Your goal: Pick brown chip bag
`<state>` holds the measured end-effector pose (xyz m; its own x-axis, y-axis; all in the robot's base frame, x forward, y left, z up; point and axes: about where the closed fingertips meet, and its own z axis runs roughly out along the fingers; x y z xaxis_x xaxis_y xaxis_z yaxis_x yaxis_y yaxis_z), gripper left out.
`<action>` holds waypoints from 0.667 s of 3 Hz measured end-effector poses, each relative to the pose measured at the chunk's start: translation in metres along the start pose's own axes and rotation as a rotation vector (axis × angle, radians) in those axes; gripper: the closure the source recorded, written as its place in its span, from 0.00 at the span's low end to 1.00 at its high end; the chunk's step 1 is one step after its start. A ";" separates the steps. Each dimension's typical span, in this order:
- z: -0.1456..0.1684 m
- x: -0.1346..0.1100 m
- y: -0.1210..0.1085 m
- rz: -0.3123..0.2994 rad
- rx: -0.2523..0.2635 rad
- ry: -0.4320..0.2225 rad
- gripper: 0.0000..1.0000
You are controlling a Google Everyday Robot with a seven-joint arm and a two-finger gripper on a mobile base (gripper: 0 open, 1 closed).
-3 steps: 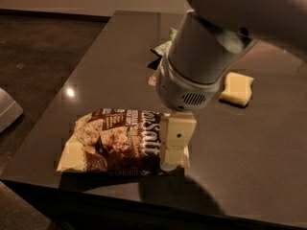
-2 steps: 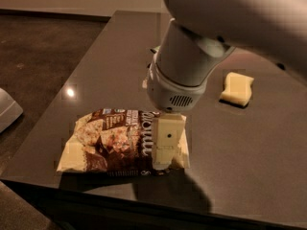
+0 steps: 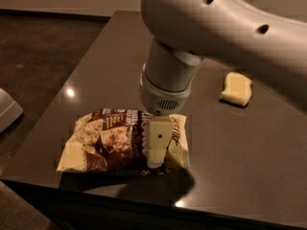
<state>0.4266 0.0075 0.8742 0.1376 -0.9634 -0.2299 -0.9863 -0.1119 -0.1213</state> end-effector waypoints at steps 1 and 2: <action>0.012 0.003 -0.002 0.004 -0.035 0.021 0.06; 0.009 0.005 -0.002 0.009 -0.067 0.011 0.36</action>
Offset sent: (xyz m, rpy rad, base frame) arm 0.0061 -0.0034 -0.0175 -0.0295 0.1015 0.0043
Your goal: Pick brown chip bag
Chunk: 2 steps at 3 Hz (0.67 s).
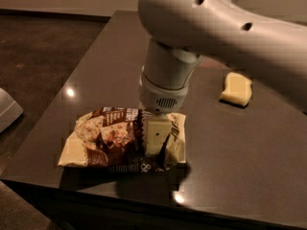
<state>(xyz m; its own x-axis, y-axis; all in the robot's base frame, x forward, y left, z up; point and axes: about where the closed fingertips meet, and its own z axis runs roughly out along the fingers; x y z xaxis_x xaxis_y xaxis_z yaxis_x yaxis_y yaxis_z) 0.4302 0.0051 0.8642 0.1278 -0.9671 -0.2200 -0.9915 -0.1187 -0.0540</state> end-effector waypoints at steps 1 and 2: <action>-0.011 -0.003 0.002 -0.007 -0.016 -0.038 0.58; -0.032 -0.007 0.003 -0.020 -0.017 -0.095 0.83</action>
Offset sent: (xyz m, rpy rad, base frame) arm -0.0049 -0.0027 0.0614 0.1769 0.0375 0.0521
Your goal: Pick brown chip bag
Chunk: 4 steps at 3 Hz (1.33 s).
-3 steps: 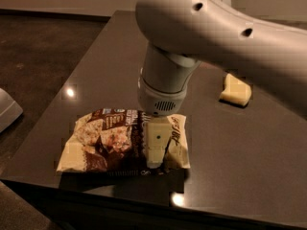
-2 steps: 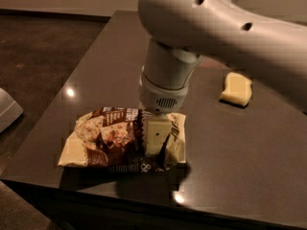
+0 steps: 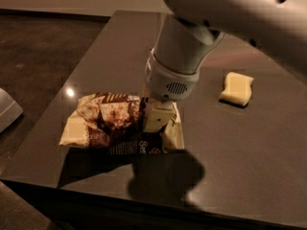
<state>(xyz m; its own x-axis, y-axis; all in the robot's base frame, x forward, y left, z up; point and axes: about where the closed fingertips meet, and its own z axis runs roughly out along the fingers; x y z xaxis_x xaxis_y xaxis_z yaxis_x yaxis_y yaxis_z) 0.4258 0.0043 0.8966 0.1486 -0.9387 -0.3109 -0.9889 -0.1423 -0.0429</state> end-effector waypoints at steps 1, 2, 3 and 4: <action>-0.026 -0.008 -0.001 -0.024 0.010 -0.064 1.00; -0.064 -0.015 -0.008 -0.050 0.017 -0.163 1.00; -0.096 -0.020 -0.017 -0.071 0.041 -0.224 1.00; -0.116 -0.026 -0.019 -0.089 0.063 -0.273 1.00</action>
Offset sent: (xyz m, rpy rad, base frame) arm 0.0122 -0.0117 0.0957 0.2460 0.0095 0.0712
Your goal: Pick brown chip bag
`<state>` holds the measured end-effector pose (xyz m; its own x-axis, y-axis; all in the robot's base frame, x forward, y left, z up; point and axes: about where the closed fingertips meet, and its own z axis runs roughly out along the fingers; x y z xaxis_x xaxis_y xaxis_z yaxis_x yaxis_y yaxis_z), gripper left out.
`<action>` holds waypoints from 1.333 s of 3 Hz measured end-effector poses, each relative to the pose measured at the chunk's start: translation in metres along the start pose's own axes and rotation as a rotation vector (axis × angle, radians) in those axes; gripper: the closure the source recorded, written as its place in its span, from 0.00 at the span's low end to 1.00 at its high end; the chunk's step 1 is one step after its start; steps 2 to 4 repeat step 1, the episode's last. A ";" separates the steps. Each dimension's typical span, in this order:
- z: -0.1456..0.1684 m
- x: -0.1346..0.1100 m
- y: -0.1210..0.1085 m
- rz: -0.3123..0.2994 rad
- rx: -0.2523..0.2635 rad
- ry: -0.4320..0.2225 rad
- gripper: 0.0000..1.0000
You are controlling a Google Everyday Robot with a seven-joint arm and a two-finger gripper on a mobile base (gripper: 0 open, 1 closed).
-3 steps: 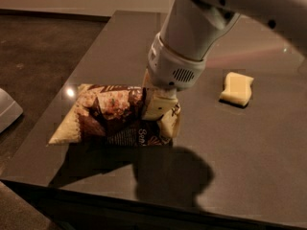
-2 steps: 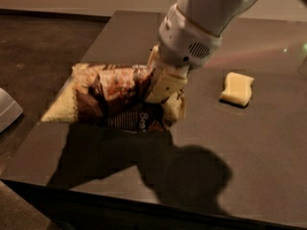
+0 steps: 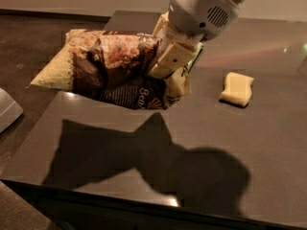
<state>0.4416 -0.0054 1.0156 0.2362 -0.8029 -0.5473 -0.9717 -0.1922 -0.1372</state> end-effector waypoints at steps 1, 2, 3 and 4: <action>0.001 -0.001 -0.001 -0.001 0.006 0.000 1.00; 0.001 -0.001 -0.001 -0.001 0.006 0.000 1.00; 0.001 -0.001 -0.001 -0.001 0.006 0.000 1.00; 0.001 -0.001 -0.001 -0.001 0.006 0.000 1.00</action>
Offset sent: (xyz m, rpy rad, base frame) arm 0.0000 0.0000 0.0000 0.0000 0.0000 0.0000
